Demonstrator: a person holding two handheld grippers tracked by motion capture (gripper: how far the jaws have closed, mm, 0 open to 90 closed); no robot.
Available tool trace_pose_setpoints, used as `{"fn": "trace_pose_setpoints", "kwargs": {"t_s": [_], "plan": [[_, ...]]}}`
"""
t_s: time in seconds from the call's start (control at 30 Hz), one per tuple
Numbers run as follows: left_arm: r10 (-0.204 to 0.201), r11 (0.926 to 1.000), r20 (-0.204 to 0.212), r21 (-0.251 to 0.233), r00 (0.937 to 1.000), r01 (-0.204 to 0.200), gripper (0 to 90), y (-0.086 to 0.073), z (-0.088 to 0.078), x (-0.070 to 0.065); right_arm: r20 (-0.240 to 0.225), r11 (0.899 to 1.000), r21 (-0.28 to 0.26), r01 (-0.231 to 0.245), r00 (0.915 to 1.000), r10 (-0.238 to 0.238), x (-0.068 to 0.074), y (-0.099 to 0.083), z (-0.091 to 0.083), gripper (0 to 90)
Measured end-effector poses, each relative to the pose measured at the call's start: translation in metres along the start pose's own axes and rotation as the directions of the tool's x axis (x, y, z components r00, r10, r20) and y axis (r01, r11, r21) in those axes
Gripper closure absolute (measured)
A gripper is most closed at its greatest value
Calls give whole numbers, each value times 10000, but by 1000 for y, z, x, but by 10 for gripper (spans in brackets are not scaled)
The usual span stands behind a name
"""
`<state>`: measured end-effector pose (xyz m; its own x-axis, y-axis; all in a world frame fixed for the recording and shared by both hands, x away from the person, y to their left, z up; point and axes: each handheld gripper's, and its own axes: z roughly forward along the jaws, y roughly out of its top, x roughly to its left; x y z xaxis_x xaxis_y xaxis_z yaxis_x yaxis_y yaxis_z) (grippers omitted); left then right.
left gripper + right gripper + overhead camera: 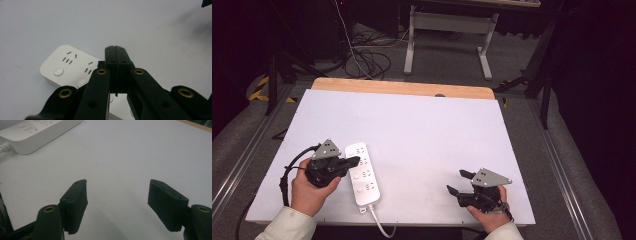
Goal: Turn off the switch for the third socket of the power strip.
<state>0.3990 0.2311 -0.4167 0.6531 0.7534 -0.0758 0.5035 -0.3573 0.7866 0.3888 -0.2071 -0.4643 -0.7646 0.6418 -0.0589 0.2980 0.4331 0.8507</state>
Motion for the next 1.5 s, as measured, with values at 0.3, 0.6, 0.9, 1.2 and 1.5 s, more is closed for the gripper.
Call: {"fn": "trace_pose_setpoints", "kwargs": {"t_s": [0.3,0.6,0.9,1.2,1.5], "plan": [[-322,9962,-211,805,9993,338,900,2,10,10,-32,10000,18,17,10000,-17,0,0,0,327],[-305,9882,-638,1478,9975,396,900,3,21,18,-46,10000,40,32,10000,-32,0,0,0,327],[-296,9769,-886,2085,9956,476,900,2,30,25,-72,10000,42,36,10000,-36,0,0,1,327],[-145,9672,-1101,2504,9938,419,900,2,36,26,-131,9999,116,107,9999,-106,1,0,2,327],[85,9585,-1282,2835,9917,285,900,1,41,25,-139,9999,112,84,9999,-83,1,0,2,327]]}}
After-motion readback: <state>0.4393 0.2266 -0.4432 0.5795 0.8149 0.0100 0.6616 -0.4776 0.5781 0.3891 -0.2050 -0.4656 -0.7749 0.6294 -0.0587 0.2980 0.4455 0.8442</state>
